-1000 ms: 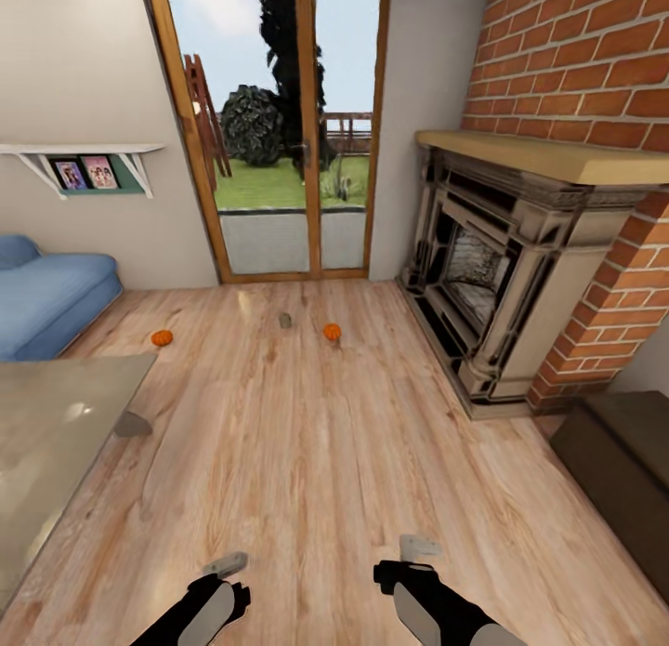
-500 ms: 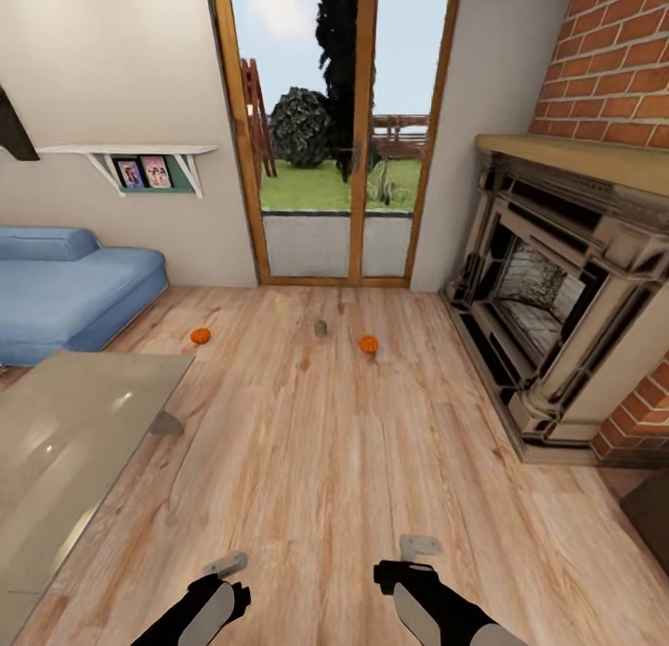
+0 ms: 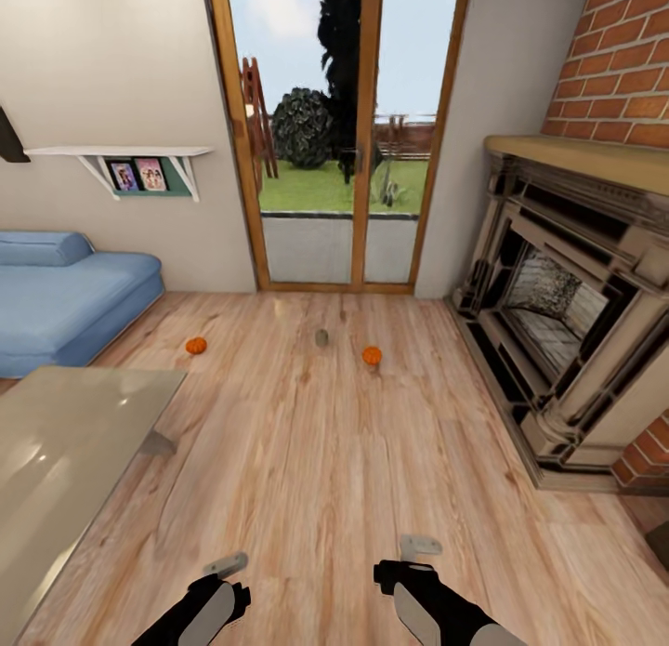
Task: Place each of the two pumpkins and all three candles from the living room inside a cabinet in the living room (use any cabinet), then make sure every cabinet is closed, and position the cauldron so it is next to a table in the living room.
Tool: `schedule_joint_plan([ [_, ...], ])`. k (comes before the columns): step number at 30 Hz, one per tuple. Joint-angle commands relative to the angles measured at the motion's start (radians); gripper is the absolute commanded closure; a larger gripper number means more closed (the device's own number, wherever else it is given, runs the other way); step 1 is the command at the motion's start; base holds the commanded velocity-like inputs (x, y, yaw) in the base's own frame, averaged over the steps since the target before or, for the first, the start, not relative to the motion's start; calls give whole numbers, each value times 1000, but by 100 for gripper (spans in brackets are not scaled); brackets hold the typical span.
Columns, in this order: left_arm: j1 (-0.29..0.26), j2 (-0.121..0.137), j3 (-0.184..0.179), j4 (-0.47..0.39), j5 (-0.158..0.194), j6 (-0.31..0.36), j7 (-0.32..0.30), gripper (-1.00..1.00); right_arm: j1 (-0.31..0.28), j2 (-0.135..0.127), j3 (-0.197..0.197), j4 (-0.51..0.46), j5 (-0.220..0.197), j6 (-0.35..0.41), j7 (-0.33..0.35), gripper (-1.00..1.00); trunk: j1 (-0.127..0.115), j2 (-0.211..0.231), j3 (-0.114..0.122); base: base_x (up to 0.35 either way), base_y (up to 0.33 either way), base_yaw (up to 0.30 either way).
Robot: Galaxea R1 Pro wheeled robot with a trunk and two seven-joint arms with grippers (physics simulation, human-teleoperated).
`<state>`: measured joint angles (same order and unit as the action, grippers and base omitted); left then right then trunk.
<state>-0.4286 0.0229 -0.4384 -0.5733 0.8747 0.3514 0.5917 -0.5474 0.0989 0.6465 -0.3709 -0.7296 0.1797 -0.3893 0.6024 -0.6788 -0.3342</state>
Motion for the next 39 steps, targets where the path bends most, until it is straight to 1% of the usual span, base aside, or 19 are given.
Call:
schedule_joint_plan([
  [1,-1,2,-8,-2,6,3,8,-100,-1,-1,8,-2,-5,5,-8,-100,1,-1,-1,332,0,0],
  [16,-1,2,-8,-2,7,3,8,-100,-1,-1,8,-2,-5,4,-8,-100,1,-1,-1,332,5,0],
  [30,-1,2,-8,-2,7,3,8,-100,-1,-1,7,-2,-5,4,-8,-100,1,-1,-1,332,106,0],
  [34,-1,2,-8,-2,7,3,8,-100,-1,-1,7,-2,-6,-24,-8,-100,1,-1,-1,332,146,0],
  [39,-1,2,-8,-2,7,3,8,-100,-1,-2,7,-1,-7,-39,-8,-100,1,-1,-1,332,148,0],
])
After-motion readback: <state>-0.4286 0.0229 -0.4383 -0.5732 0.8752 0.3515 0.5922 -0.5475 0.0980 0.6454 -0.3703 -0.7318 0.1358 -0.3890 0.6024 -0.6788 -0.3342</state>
